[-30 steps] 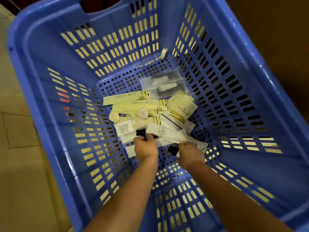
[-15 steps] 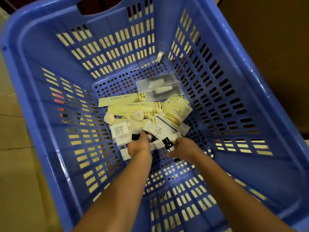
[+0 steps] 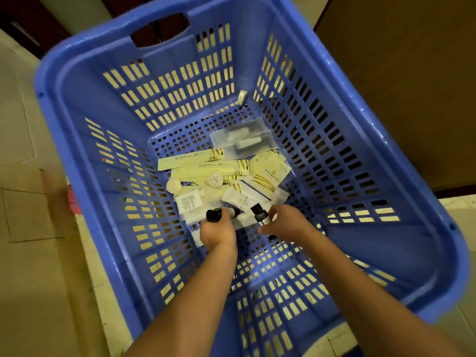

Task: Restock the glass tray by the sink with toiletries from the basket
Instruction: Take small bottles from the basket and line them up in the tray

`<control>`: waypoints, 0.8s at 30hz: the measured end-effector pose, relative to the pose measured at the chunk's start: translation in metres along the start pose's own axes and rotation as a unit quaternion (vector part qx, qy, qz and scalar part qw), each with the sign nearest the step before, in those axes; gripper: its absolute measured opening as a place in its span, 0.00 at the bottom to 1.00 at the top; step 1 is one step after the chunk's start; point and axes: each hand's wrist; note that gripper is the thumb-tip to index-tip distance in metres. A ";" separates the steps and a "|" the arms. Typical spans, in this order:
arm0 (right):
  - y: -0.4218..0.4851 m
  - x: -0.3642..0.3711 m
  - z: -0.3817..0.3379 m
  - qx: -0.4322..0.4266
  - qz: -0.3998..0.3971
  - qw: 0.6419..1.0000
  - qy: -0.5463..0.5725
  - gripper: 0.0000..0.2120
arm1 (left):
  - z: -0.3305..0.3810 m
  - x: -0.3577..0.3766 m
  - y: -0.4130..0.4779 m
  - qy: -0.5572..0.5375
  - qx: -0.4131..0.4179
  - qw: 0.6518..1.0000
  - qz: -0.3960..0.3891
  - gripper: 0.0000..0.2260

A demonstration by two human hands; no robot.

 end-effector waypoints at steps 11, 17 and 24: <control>-0.072 -0.061 -0.044 -0.087 0.061 0.986 0.128 0.13 | 0.065 -0.074 -0.069 -0.159 -0.013 0.964 -0.211 0.03; -0.133 -0.129 -0.083 -0.093 0.060 0.931 0.347 0.16 | 0.131 -0.148 -0.120 -0.177 0.088 0.915 -0.350 0.02; -0.219 -0.228 -0.141 -0.154 0.097 0.860 0.476 0.06 | 0.224 -0.226 -0.195 -0.278 0.148 0.822 -0.474 0.05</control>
Point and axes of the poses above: each hand's wrist, its own y-axis towards the middle knuckle, its own x-axis out of the palm, z = x × y, and after that the axes turned 15 degrees about z, right-handed
